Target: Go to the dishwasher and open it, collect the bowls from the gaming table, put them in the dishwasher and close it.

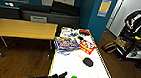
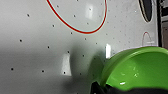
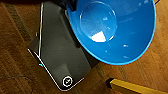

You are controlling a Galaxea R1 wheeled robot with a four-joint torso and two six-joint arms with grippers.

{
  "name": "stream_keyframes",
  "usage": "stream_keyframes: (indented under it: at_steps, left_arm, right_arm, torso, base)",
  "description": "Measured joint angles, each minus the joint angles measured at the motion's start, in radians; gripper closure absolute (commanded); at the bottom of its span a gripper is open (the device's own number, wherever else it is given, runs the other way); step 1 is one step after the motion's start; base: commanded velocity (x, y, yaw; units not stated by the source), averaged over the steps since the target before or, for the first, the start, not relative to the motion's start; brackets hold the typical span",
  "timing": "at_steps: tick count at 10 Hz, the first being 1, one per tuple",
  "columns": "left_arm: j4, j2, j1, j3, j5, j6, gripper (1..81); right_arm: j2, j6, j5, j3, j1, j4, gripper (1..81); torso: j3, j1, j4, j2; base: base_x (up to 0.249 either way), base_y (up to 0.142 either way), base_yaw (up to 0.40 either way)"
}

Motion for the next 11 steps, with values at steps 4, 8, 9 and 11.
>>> stream_keyframes:
  at_steps: [4, 8, 9, 11]
  left_arm:
    - [0.081, -0.108, -0.041, 0.289, 0.004, 0.0, 81.1]
    - [0.187, -0.311, -0.055, 0.539, 0.011, 0.0, 81.1]
    - [0.22, -0.378, -0.048, 0.582, 0.012, 0.001, 81.1]
    - [0.286, -0.495, 0.014, 0.656, 0.01, 0.002, 81.1]
  right_arm:
    - [-0.001, 0.0, 0.0, 0.0, 0.001, -0.001, 81.1]
    - [-0.006, 0.0, 0.002, 0.007, 0.001, -0.003, 81.1]
    - [-0.008, 0.004, 0.007, 0.008, 0.001, -0.003, 81.1]
    - [-0.013, 0.009, 0.014, 0.008, 0.0, -0.003, 81.1]
  torso:
    - [0.0, 0.0, 0.0, 0.0]
    - [0.0, 0.0, 0.0, 0.0]
    - [0.0, 0.0, 0.0, 0.0]
    - [0.0, 0.0, 0.0, 0.0]
  base:
    - [0.0, 0.0, 0.0]
    - [0.0, 0.0, 0.0]
    - [0.0, 0.0, 0.0]
    - [0.0, 0.0, 0.0]
